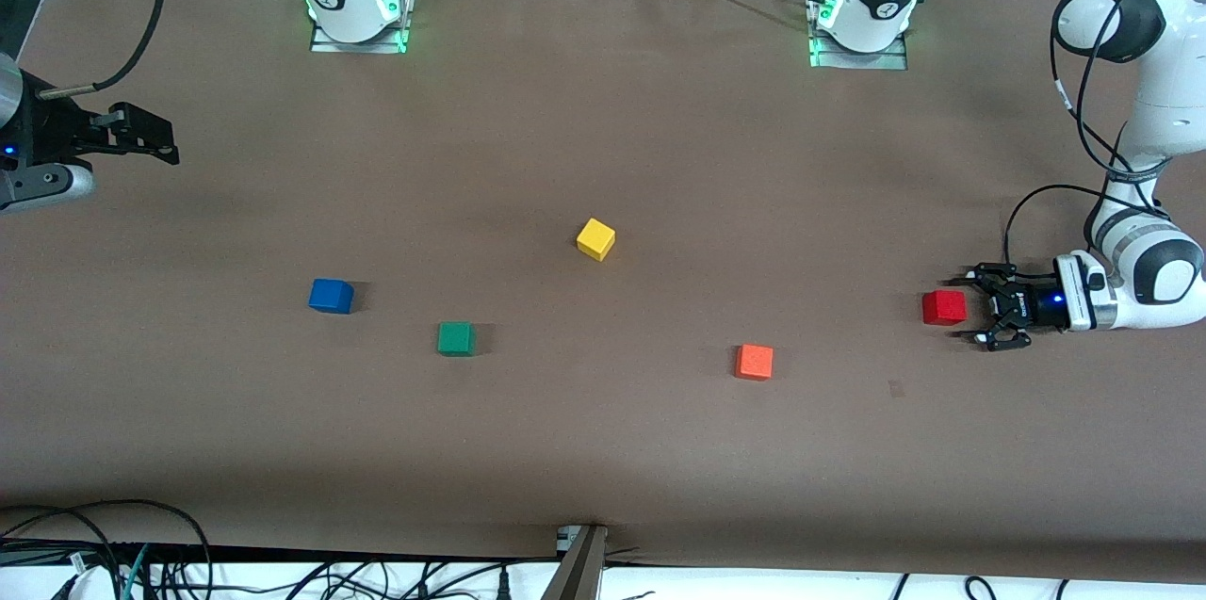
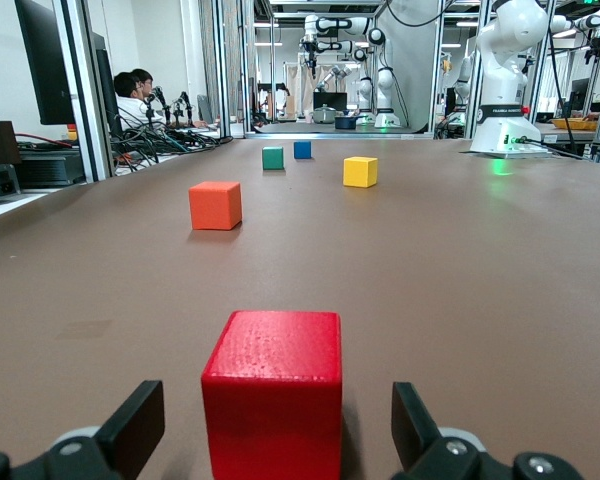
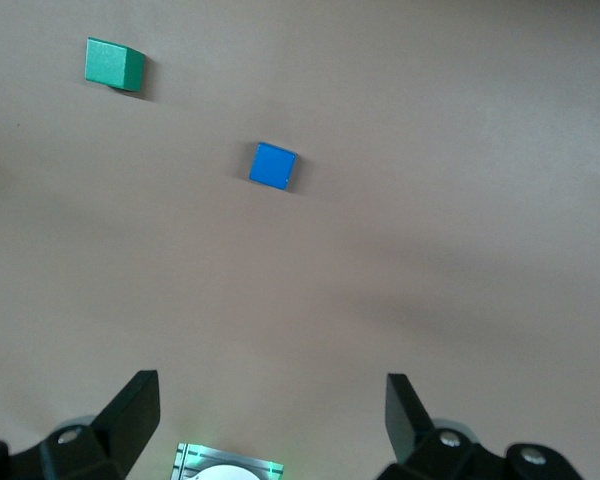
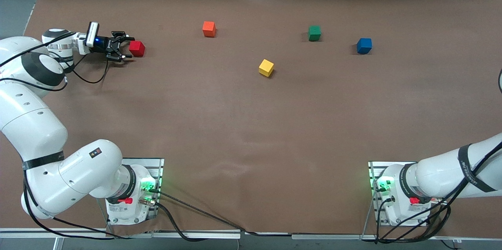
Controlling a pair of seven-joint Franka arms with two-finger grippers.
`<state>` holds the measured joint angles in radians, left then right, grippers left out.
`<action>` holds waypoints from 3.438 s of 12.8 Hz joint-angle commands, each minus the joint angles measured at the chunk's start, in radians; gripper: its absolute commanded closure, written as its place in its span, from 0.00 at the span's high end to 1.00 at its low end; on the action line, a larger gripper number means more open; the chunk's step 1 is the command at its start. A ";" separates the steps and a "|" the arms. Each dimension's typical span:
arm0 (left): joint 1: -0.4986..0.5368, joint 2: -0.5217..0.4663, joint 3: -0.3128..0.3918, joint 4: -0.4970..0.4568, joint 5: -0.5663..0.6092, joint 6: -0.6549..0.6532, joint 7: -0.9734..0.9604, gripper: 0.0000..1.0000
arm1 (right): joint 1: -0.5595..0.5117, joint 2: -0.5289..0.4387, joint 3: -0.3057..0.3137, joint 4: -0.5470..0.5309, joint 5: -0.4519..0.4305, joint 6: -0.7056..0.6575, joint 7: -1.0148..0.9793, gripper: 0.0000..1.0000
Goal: Pass red block to right arm, stack on blue
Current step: 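Lower the left gripper beside the red cube and close on it, then carry the red cube toward the middle while the right gripper reaches it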
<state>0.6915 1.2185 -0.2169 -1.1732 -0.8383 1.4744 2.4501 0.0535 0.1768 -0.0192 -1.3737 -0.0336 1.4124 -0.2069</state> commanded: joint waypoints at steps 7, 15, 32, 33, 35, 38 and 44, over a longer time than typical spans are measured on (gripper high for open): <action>-0.012 0.021 0.007 0.037 -0.024 -0.012 0.053 0.13 | 0.002 0.015 0.005 -0.002 0.020 0.048 0.000 1.00; -0.067 -0.002 -0.089 0.017 -0.123 -0.077 -0.022 0.00 | -0.009 0.067 0.004 -0.002 0.027 0.057 0.009 1.00; -0.611 -0.180 -0.324 0.021 -0.409 0.414 -0.594 0.00 | 0.037 0.383 0.018 -0.018 1.331 0.203 -0.066 1.00; -0.627 -0.188 -0.349 0.017 -0.447 0.447 -0.597 0.00 | 0.052 0.398 0.016 -0.027 1.386 0.232 -0.087 1.00; -0.661 -0.192 -0.403 0.017 -0.487 0.551 -0.606 0.00 | 0.110 0.406 0.016 -0.059 1.410 0.334 -0.136 1.00; -0.672 -0.192 -0.533 -0.028 -0.516 0.736 -0.606 0.00 | 0.184 0.403 0.016 -0.097 1.432 0.457 -0.143 1.00; -0.681 -0.192 -0.552 -0.043 -0.519 0.758 -0.606 0.00 | 0.224 0.389 0.018 -0.125 1.480 0.516 -0.137 1.00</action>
<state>-0.0005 1.0493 -0.7626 -1.1862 -1.3230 2.2211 1.8397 0.2571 0.6055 0.0002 -1.4466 1.4155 1.8850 -0.3300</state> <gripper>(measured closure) 0.445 0.000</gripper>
